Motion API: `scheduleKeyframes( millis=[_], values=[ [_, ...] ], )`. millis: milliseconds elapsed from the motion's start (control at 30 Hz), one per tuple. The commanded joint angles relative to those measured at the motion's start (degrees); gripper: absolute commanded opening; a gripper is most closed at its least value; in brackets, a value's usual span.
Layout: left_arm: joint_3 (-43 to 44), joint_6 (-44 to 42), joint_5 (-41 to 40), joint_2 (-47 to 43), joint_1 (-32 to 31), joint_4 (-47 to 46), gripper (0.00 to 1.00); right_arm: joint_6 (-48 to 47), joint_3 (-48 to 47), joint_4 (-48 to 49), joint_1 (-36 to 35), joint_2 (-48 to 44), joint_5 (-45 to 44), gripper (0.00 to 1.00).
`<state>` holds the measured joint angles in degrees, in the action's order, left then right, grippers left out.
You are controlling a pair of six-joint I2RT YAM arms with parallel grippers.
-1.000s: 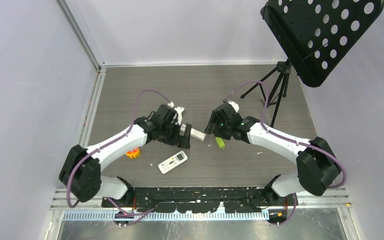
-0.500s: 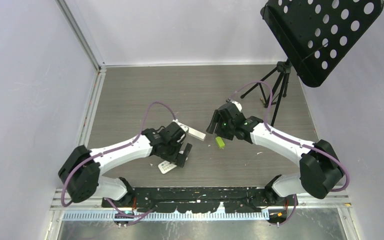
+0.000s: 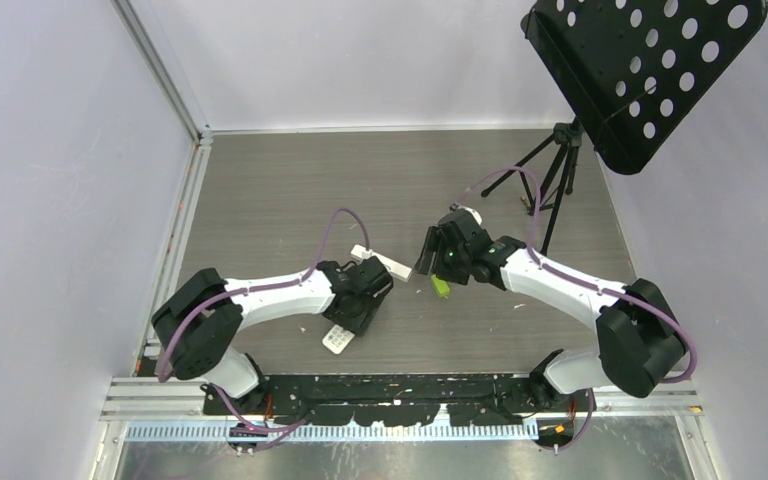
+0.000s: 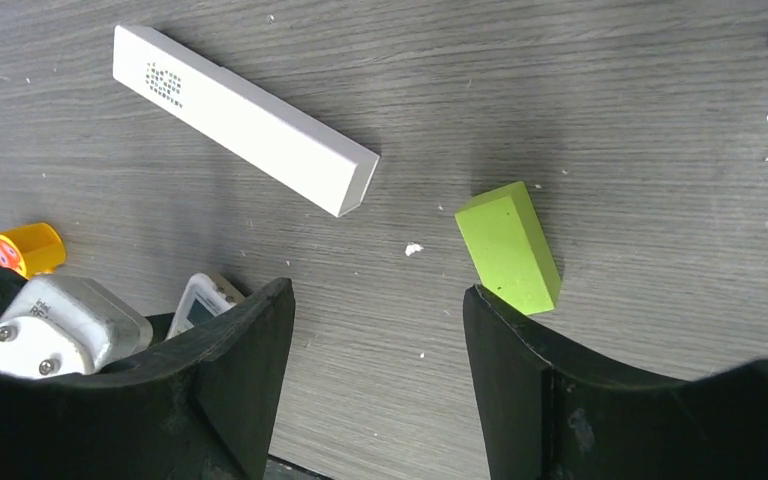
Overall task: Load the batteries into the remote control
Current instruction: Pick up the remote control from the center of the board.
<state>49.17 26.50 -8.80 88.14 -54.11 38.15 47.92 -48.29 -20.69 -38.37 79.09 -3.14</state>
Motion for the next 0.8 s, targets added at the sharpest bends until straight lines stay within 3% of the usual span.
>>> scheduleKeyframes(
  millis=[0,267,567,767],
  values=[
    [0.6,-0.5,-2.7,-1.3,-0.1,-1.1,0.4,-11.5,-1.8,2.1,0.3,2.1,2.4,0.68],
    [1.1,0.6,-0.5,-8.6,1.8,-3.5,0.32,-28.0,-9.5,5.7,0.0,12.0,10.6,0.68],
    [2.9,5.5,7.7,-15.0,18.2,-2.7,0.32,-40.1,-18.3,5.2,-5.3,21.4,9.1,0.68],
    [2.7,7.1,12.4,-18.0,25.8,-4.0,0.31,-43.2,-23.4,3.3,-8.4,28.1,1.7,0.66]
  ],
)
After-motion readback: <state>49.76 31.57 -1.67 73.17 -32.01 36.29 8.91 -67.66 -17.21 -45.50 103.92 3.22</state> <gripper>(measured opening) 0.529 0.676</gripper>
